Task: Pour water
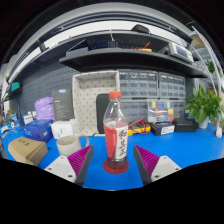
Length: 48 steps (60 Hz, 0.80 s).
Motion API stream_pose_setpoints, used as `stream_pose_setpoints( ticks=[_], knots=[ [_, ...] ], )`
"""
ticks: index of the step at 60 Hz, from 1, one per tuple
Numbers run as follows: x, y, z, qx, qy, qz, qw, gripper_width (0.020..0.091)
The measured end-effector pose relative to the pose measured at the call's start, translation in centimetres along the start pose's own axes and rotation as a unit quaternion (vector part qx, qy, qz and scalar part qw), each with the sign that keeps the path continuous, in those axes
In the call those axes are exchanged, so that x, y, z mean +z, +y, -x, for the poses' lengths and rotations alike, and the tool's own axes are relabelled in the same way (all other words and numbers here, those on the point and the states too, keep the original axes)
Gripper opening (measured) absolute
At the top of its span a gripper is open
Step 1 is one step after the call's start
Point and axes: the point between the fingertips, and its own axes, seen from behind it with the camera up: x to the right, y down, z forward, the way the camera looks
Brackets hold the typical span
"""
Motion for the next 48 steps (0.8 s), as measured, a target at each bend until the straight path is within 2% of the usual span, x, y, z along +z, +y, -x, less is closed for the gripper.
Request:
stream_pose_setpoints(
  ticks=[14,21,31,48],
  knots=[
    [-4.3,0.0,2.5,0.009,-0.001,0.007,1.000,0.0815],
    [-5.9,-0.8,3.4,0.016,-0.006,-0.005,1.000,0.0816],
    [-7.0,-0.9,4.3,0.012,-0.017,0.003,1.000,0.0814],
    [-8.3,-1.8,5.0,-0.003,-0.015,-0.005,1.000,0.0813]
  ],
)
